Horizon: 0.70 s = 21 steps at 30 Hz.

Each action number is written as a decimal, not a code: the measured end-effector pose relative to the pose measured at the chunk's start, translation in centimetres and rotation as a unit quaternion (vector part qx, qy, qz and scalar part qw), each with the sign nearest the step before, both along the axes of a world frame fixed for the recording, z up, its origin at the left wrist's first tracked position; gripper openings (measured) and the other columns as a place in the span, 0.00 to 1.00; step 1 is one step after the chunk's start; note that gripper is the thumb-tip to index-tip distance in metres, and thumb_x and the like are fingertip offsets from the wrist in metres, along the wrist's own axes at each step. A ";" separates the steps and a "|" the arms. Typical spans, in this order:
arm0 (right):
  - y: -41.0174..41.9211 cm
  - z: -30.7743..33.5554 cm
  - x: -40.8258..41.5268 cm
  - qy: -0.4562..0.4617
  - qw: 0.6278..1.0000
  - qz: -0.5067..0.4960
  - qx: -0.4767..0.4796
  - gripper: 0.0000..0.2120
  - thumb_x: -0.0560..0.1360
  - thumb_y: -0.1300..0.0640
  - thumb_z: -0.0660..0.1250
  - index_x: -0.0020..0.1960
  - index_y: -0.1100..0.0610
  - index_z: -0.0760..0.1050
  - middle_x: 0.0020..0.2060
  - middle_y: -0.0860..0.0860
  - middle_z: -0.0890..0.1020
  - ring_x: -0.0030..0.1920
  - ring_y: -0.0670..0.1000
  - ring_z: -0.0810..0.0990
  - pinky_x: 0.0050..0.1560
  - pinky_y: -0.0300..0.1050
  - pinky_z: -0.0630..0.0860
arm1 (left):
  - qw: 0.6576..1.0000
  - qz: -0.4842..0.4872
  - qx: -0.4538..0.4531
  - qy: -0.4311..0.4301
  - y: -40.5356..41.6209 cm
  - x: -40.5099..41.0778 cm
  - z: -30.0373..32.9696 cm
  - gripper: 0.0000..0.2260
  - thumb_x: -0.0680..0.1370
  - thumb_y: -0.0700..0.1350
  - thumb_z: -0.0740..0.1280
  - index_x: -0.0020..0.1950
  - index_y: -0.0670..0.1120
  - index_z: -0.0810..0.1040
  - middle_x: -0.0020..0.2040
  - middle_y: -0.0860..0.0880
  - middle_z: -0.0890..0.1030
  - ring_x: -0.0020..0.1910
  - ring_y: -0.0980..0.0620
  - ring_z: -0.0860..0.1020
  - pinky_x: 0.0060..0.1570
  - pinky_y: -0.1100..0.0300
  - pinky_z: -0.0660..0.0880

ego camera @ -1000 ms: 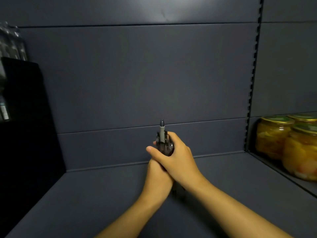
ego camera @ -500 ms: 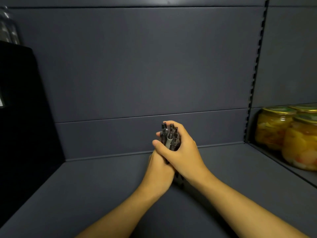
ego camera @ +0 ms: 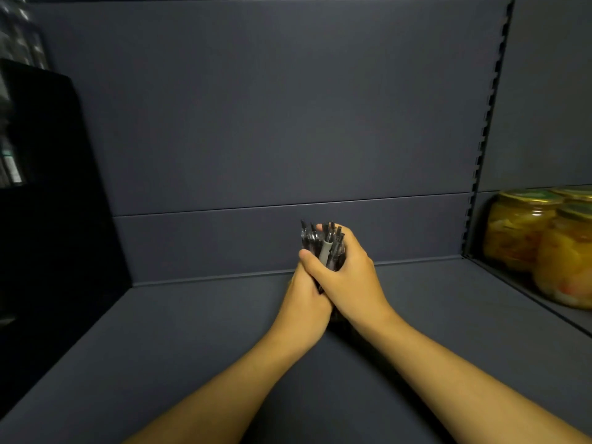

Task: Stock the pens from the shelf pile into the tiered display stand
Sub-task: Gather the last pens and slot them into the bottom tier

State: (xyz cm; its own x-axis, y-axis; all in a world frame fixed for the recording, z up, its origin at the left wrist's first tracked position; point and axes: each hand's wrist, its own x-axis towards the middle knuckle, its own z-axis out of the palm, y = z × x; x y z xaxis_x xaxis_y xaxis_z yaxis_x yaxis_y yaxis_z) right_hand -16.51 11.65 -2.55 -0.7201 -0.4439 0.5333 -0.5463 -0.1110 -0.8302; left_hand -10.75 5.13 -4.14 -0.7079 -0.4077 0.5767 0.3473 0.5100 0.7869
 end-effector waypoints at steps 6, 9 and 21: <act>0.0 1.7 0.9 -0.008 1.000 0.018 -0.007 0.25 0.69 0.51 0.78 0.63 0.48 0.73 0.48 0.39 0.83 0.50 0.38 0.81 0.55 0.37 0.76 | 1.000 0.002 0.010 -0.015 -0.8 1.4 2.0 0.17 0.78 0.28 0.60 0.59 0.43 0.80 0.49 0.56 0.85 0.52 0.62 0.82 0.49 0.72 0.74; 0.1 2.7 1.4 -0.025 0.996 0.082 -0.005 0.30 0.68 0.48 0.78 0.67 0.46 0.71 0.51 0.40 0.84 0.54 0.39 0.82 0.59 0.40 0.77 | 0.998 0.000 0.057 -0.025 -1.1 2.5 3.1 0.07 0.79 0.33 0.65 0.53 0.39 0.81 0.36 0.56 0.83 0.33 0.61 0.81 0.33 0.74 0.72; 2.5 8.2 4.6 0.071 0.985 0.156 0.036 0.05 0.78 0.55 0.69 0.48 0.48 0.83 0.42 0.46 0.86 0.45 0.46 0.85 0.45 0.43 0.81 | 0.991 -0.017 0.128 -0.031 -1.2 11.3 8.2 0.10 0.81 0.46 0.64 0.61 0.46 0.77 0.50 0.47 0.87 0.45 0.45 0.86 0.42 0.57 0.82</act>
